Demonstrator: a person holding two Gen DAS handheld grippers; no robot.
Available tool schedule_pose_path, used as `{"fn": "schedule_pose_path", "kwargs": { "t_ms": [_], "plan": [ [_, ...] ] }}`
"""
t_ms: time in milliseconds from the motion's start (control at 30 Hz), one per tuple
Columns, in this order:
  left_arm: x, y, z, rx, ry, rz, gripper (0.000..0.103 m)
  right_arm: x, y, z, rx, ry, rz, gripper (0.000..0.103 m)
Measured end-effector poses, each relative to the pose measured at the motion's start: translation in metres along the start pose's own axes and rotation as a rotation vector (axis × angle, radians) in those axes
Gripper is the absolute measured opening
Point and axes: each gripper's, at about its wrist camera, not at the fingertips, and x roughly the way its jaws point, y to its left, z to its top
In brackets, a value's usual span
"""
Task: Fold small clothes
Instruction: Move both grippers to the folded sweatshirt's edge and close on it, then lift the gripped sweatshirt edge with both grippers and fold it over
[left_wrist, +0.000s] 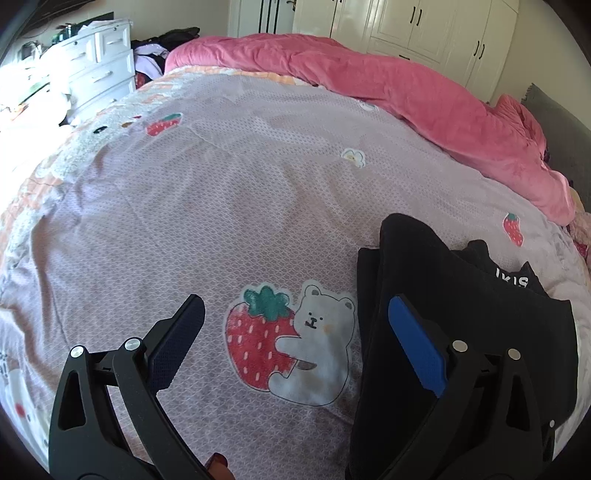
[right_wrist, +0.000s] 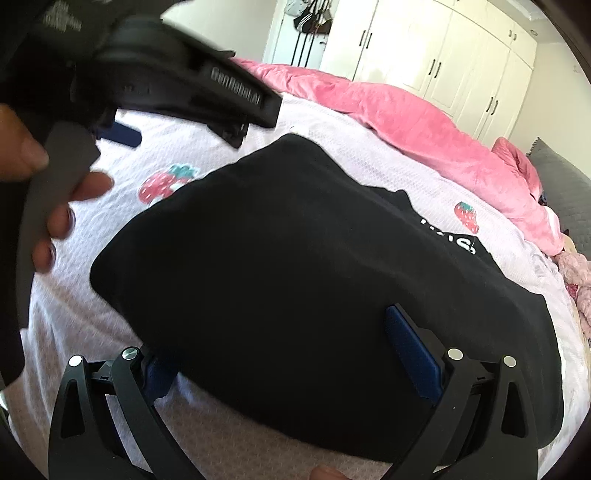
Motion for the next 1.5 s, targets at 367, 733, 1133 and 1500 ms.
{"fn": "schedule_pose_path", "kwargs": {
  "t_ms": [367, 733, 1133, 1500],
  "plan": [
    [0.026, -0.016, 0.007, -0.093, 0.116, -0.318, 0.093, -0.031, -0.037, -0.006, 0.177, -0.11, 0.165, 0.014],
    [0.035, -0.037, -0.007, -0.079, 0.152, -0.455, 0.048, -0.037, -0.031, -0.012, 0.184, -0.114, 0.213, 0.009],
    [0.013, -0.042, -0.003, -0.014, 0.088, -0.457, 0.011, -0.041, -0.041, -0.011, 0.213, -0.124, 0.216, 0.008],
    [-0.03, -0.053, -0.017, -0.064, 0.021, -0.538, 0.009, -0.076, -0.075, -0.017, 0.27, -0.186, 0.208, 0.007]
  ]
}}
